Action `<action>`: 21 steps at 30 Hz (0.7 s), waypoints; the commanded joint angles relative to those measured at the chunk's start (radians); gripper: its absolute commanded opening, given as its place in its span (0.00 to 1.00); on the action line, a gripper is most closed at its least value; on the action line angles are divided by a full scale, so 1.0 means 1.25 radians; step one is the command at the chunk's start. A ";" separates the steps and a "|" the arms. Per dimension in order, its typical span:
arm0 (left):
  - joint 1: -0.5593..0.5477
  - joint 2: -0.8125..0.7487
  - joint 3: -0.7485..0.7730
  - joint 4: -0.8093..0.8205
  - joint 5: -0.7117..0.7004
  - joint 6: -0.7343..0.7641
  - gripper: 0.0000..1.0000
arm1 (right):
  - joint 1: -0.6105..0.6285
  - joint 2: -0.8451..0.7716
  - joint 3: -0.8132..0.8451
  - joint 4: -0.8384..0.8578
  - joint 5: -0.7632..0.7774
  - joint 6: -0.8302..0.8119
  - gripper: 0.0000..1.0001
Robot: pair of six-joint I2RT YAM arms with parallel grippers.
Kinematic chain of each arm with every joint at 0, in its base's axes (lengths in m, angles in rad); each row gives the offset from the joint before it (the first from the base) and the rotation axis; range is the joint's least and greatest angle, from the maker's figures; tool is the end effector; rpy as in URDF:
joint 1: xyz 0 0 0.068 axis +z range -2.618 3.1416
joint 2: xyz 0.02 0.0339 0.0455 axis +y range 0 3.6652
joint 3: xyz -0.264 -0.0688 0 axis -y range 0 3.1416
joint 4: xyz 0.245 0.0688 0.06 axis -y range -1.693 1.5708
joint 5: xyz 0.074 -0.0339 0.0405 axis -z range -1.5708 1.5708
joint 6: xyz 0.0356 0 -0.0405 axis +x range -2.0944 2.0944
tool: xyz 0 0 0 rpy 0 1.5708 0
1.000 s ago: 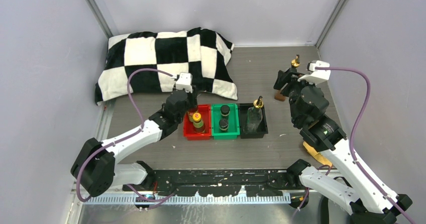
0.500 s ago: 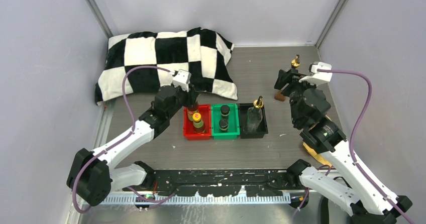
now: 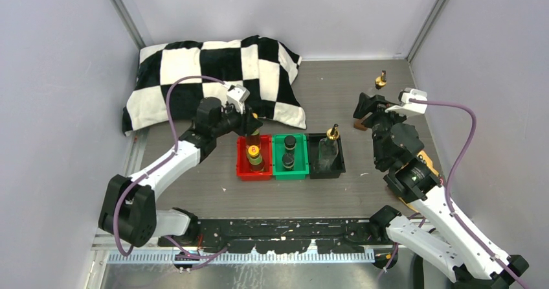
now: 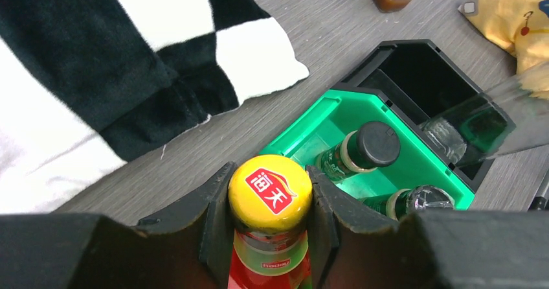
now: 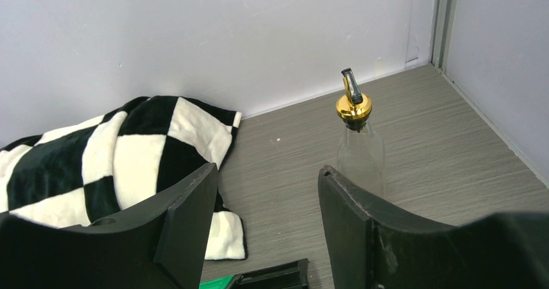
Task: Organize the condiment bottles
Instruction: Place the bottle in the storage box.
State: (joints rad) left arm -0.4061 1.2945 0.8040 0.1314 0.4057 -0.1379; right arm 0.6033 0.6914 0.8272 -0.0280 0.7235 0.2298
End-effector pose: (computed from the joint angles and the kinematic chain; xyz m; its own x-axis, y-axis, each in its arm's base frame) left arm 0.2629 -0.1284 0.2675 -0.4163 0.0415 -0.9083 0.6514 0.7106 -0.2661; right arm 0.1380 0.0665 0.3853 0.1129 0.2851 -0.9518 0.0935 0.9507 0.2958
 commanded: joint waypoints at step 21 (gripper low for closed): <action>0.001 -0.043 -0.201 0.517 0.013 0.151 0.00 | 0.004 0.012 -0.029 0.106 0.002 -0.003 0.64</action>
State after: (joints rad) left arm -0.4049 1.2900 0.5571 0.6197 0.4389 -0.0292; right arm 0.6033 0.7071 0.7883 0.0456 0.7204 0.2302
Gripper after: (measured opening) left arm 0.400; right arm 0.641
